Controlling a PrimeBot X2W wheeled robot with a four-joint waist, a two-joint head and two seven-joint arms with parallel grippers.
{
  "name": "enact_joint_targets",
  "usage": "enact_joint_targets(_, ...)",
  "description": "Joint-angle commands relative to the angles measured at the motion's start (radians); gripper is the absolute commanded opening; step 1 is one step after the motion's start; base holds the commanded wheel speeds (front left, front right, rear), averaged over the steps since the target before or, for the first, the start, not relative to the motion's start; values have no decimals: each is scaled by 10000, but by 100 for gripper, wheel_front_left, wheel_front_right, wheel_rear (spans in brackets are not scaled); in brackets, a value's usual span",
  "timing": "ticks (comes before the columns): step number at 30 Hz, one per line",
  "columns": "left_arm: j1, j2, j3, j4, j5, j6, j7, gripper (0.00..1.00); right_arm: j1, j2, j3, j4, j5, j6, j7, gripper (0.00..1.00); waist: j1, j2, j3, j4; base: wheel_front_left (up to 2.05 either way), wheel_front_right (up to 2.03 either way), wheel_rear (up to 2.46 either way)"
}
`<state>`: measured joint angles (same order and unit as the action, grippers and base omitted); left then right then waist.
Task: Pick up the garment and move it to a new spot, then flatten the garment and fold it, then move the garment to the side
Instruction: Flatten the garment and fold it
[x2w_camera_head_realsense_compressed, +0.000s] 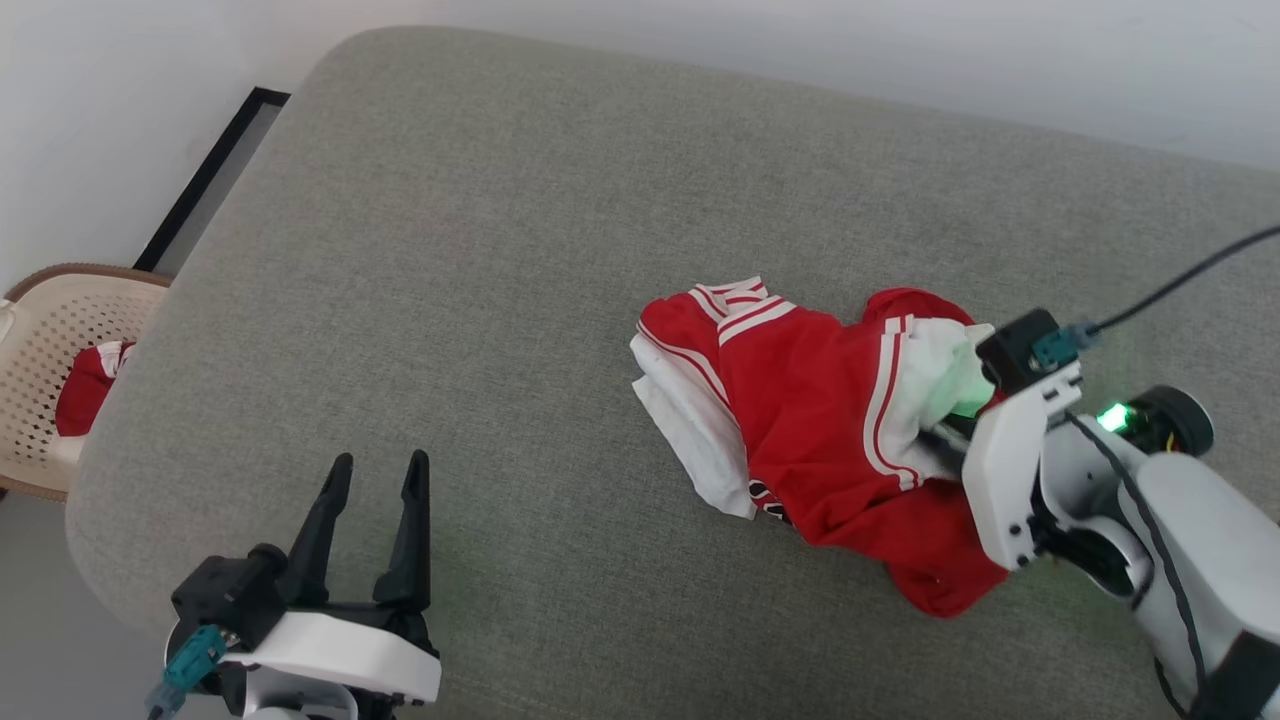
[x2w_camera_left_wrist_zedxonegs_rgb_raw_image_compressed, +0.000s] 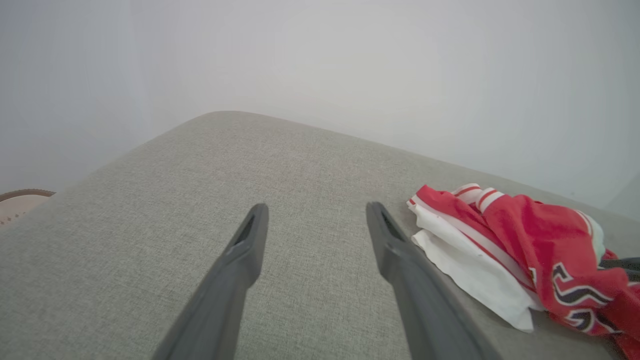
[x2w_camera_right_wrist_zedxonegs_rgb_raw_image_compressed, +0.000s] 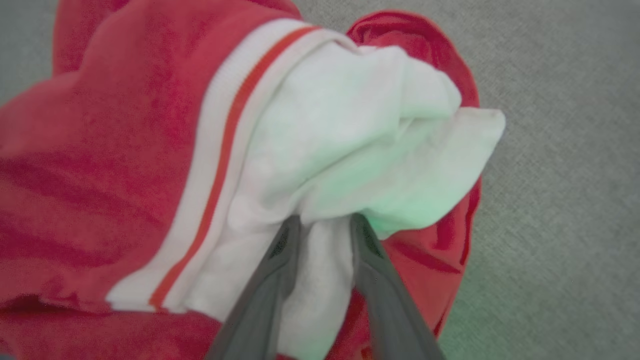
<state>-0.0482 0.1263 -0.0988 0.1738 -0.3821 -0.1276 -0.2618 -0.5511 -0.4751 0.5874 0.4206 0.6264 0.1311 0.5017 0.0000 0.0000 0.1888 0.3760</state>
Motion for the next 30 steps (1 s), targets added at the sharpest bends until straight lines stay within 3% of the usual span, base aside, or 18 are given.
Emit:
enact_joint_targets(1, -154, 23, 5, 16, -101, -36, -41, 100, -184, 72, 21, 53, 59, -7, -48, 0, 0, 0, 25, 1, 0, 0, 0)
enact_joint_targets(7, -124, 101, 193, 55, -221, -37, -41, 100, -694, -30, 83, -155, 290, -7, -313, 0, 0, 0, -54, -279, 0, 0, 0)
enact_joint_targets(13, -43, 233, 358, 45, -314, -39, -41, 100, -750, -669, -494, -1291, 416, -7, -333, 0, 0, 0, -202, -765, 0, 0, 0)
enact_joint_targets(22, 64, 409, 391, -2, -438, -38, -32, 100, 695, -1667, -3226, -2331, 83, -7, 109, 0, 0, 0, -331, -1363, 0, 0, 0)
enact_joint_targets(26, -50, 468, 320, 21, -495, -39, -32, 100, 1598, -1476, -4474, -2029, -36, -7, 133, 0, 0, 0, -292, -1471, 0, 0, 0)
enact_joint_targets(30, -238, 541, 165, 88, -613, -39, -32, 100, 2072, -1076, -5060, -1274, -189, -7, -1, 0, 0, 0, -208, -1517, 0, 0, 0)
